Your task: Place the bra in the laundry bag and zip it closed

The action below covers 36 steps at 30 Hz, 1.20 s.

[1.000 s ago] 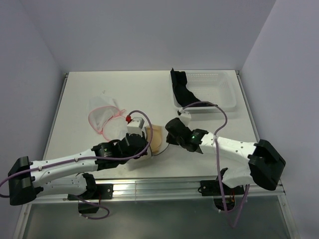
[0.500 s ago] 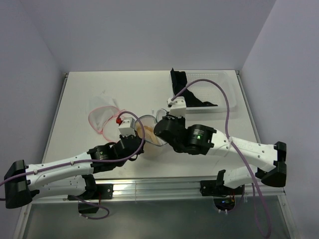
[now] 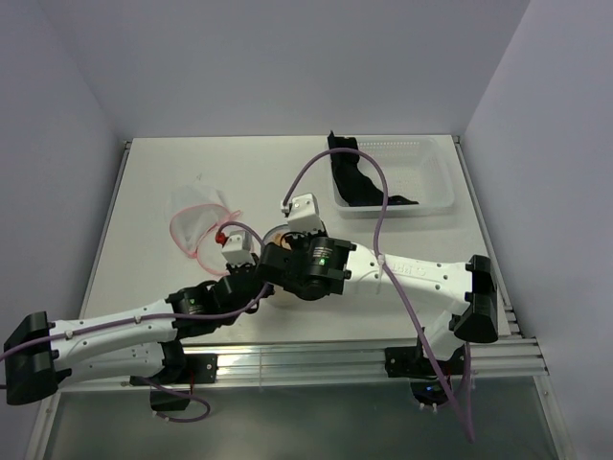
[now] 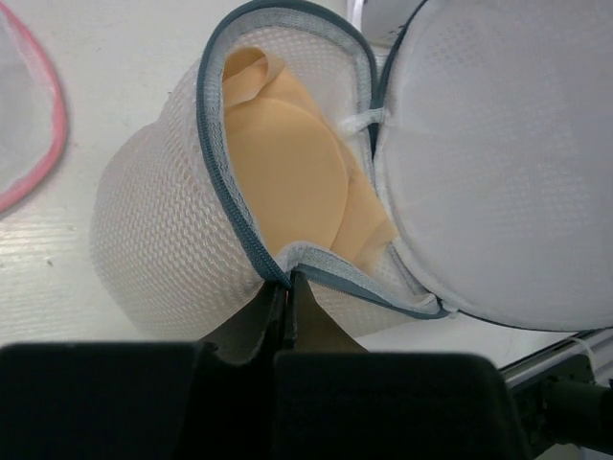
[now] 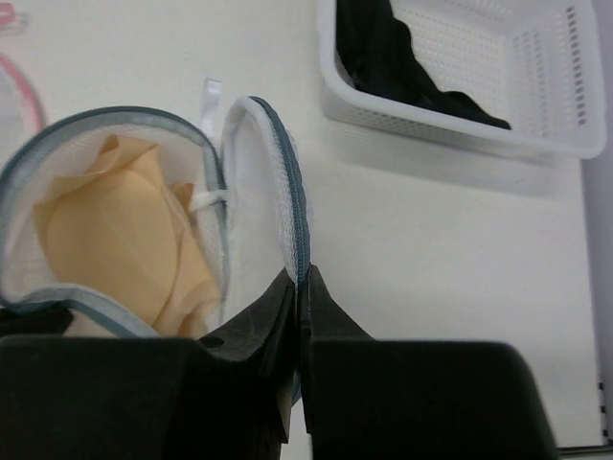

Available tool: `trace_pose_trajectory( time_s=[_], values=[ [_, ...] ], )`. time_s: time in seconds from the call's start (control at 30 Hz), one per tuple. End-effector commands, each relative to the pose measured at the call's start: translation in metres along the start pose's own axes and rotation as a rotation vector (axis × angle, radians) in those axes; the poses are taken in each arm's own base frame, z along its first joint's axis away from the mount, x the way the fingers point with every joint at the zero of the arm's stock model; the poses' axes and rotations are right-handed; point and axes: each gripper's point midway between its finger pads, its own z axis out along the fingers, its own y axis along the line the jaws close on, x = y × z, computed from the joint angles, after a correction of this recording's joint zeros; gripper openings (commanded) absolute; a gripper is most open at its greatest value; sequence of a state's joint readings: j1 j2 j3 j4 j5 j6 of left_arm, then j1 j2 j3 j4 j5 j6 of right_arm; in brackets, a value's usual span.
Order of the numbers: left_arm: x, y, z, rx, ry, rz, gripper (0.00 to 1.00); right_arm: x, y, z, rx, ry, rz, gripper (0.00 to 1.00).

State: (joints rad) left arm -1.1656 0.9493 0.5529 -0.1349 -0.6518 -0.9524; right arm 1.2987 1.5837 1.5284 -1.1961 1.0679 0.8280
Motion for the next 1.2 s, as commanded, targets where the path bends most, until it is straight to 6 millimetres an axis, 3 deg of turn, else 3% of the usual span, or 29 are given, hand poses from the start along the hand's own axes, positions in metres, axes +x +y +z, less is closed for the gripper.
trace_pose_trajectory(
  time_s=[0.0, 0.23, 0.43, 0.63, 0.77, 1.0, 1.13, 1.17],
  values=[
    [-0.01, -0.019, -0.004, 0.131, -0.061, -0.073, 0.0, -0.023, 0.022, -0.006, -0.073, -0.035, 0.117, 0.09],
    [-0.012, -0.016, -0.016, 0.267, -0.129, -0.163, 0.0, -0.039, 0.055, -0.011, -0.228, -0.014, 0.306, 0.33],
    [-0.016, -0.013, -0.026, 0.376, -0.201, -0.223, 0.0, -0.043, 0.079, -0.005, -0.316, 0.014, 0.393, 0.48],
    [-0.016, -0.011, -0.027, 0.4, -0.226, -0.236, 0.0, -0.038, 0.107, 0.0, -0.497, 0.083, 0.493, 0.49],
    [-0.017, -0.012, -0.026, 0.404, -0.234, -0.241, 0.0, -0.03, 0.113, 0.01, -0.571, 0.125, 0.557, 0.5],
    [-0.012, -0.009, -0.021, 0.387, -0.225, -0.245, 0.0, -0.045, 0.096, 0.003, -0.662, 0.113, 0.649, 0.57],
    [-0.009, -0.002, -0.019, 0.36, -0.222, -0.271, 0.0, -0.038, 0.073, 0.004, -0.634, 0.117, 0.706, 0.62],
    [-0.009, 0.0, -0.019, 0.347, -0.222, -0.281, 0.0, -0.026, 0.069, 0.008, -0.62, 0.132, 0.708, 0.63]
  ],
)
